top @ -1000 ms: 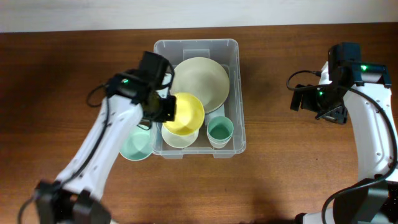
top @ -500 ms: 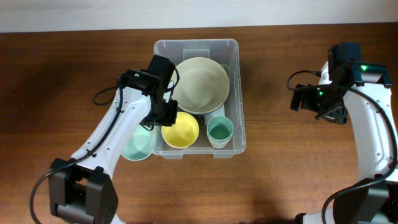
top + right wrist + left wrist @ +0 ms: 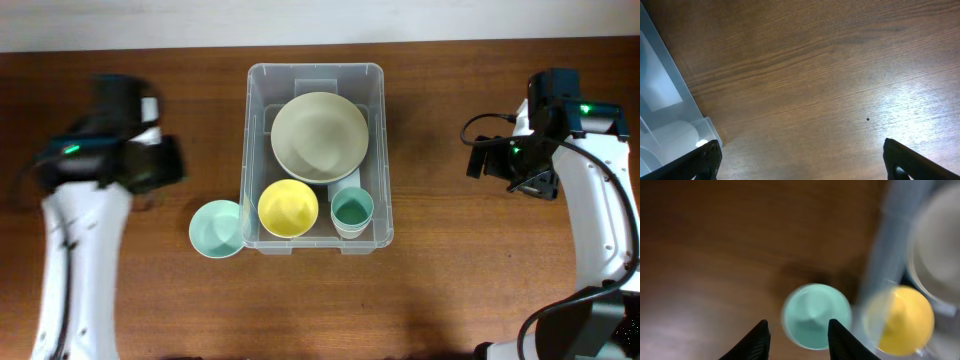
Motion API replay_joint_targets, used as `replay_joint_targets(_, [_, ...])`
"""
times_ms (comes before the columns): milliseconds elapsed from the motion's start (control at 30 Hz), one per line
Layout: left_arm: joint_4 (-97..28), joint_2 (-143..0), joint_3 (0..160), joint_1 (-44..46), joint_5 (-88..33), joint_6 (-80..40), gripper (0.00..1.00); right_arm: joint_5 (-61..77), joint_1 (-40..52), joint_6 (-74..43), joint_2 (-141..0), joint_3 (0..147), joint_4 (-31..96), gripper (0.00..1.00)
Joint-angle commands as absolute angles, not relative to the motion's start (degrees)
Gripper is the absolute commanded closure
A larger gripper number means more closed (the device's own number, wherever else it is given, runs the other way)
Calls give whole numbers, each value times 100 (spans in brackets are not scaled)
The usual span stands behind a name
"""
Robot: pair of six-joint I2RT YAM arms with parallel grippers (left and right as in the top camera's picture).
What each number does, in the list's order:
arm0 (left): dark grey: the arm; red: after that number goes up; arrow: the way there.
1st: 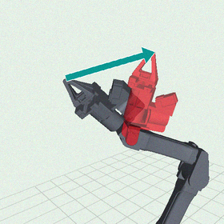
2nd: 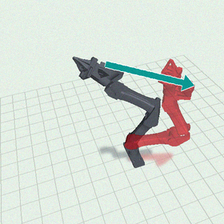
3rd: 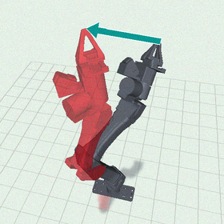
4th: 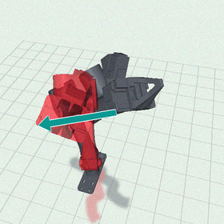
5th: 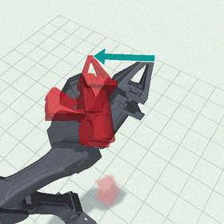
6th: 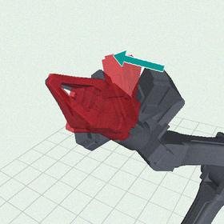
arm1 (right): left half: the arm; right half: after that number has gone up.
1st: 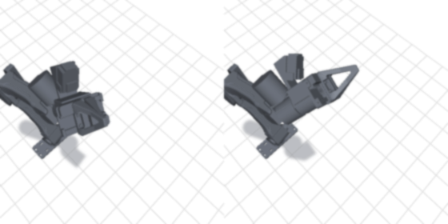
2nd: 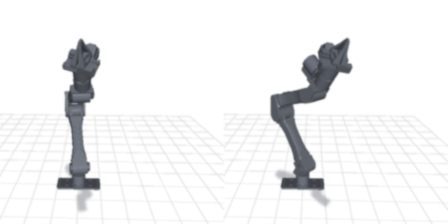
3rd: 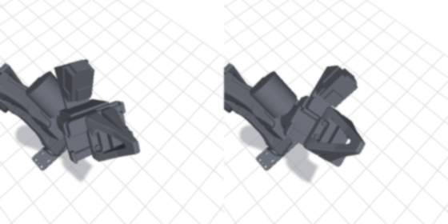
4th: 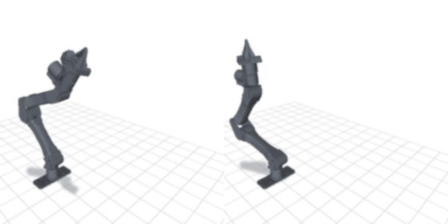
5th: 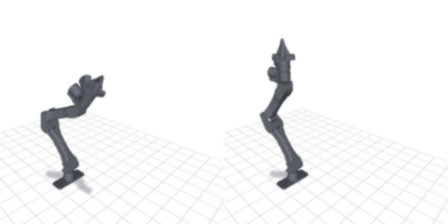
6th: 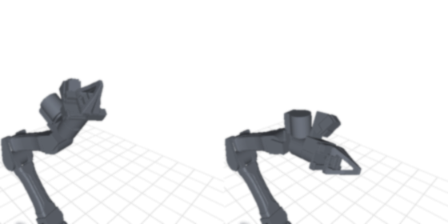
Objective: Pack container
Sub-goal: 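Move the left gripper to the light green bowl and grasp its rim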
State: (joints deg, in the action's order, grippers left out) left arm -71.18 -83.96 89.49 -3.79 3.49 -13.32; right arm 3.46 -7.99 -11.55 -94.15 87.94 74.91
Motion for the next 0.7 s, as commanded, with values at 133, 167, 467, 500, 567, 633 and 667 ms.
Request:
replay_joint_targets(133, [-6838, -8405, 7859, -991, 202, -1337, 60, 279, -799, -1092, -9413, 8779, 7474, 1])
replay_joint_targets(167, [-6724, -8405, 7603, -989, 102, -1334, 60, 279, -799, -1092, -9413, 8779, 7474, 1])
replay_joint_targets(467, [-5148, -8405, 5332, -987, -580, -1313, 53, 307, -797, -1092, -9413, 8779, 7476, 1])
replay_joint_targets(500, [-5009, -8405, 5214, -987, -578, -1313, 53, 320, -799, -1092, -9413, 8779, 7476, 1])
replay_joint_targets(567, [-4770, -8423, 5037, -987, -578, -1313, 52, 322, -797, -1092, -9413, 8779, 7476, 1])
replay_joint_targets(633, [-4565, -8486, 4917, -987, -580, -1313, 52, 322, -797, -1092, -9413, 8779, 7476, 1])
replay_joint_targets(667, [-4497, -8527, 4893, -987, -582, -1315, 51, 322, -797, -1092, -9413, 8779, 7476, 1])
